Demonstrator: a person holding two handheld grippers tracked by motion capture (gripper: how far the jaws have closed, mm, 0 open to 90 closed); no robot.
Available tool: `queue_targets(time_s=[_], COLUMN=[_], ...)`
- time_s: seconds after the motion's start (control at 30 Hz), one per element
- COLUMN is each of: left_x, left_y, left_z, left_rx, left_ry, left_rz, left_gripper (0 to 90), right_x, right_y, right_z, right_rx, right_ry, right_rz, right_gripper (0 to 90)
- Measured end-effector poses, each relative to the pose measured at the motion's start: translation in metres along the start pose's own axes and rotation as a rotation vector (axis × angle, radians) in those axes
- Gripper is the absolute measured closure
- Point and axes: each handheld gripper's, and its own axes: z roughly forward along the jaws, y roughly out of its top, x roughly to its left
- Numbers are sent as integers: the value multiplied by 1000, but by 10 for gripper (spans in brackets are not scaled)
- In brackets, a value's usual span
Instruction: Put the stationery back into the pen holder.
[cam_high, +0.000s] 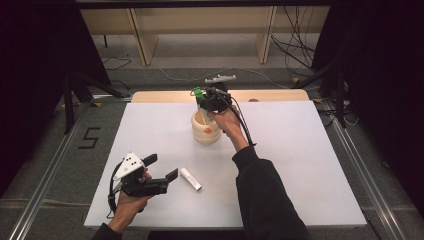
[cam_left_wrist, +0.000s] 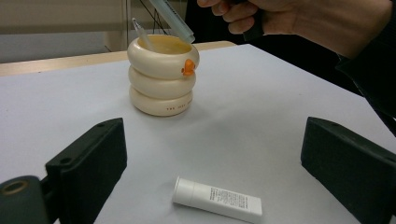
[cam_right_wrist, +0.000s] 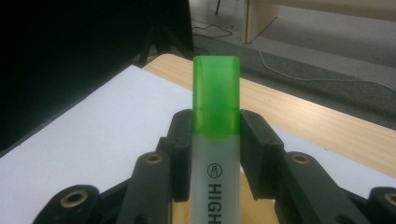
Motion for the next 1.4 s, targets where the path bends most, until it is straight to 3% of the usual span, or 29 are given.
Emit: queue_targets(time_s=[0.6,1.4], left_x=[0,0], left_y=[0,0], left_z=[0,0], left_rx=[-2,-3], left_ry=[-1,-2], left_rz=[-2,-4], left_gripper=[65,64], right_x=[2,7], right_y=[-7,-15], right_z=[16,21], right_rx=[15,32], right_ry=[-14,-16], right_rz=[0,-9], right_gripper=[672,671])
